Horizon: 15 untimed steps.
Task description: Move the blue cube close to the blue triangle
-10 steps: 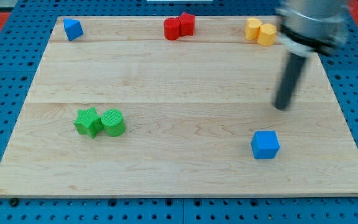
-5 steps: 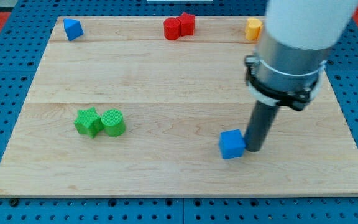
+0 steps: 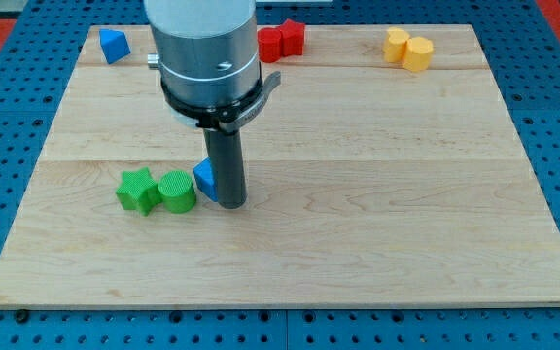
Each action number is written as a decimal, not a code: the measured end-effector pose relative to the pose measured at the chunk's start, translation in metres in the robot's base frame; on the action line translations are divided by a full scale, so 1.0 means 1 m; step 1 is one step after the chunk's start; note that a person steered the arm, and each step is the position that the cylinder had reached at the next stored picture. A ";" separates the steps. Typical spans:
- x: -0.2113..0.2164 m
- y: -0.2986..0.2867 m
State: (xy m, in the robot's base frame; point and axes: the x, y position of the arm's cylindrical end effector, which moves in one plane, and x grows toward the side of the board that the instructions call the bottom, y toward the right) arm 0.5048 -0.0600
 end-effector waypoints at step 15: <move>-0.212 -0.161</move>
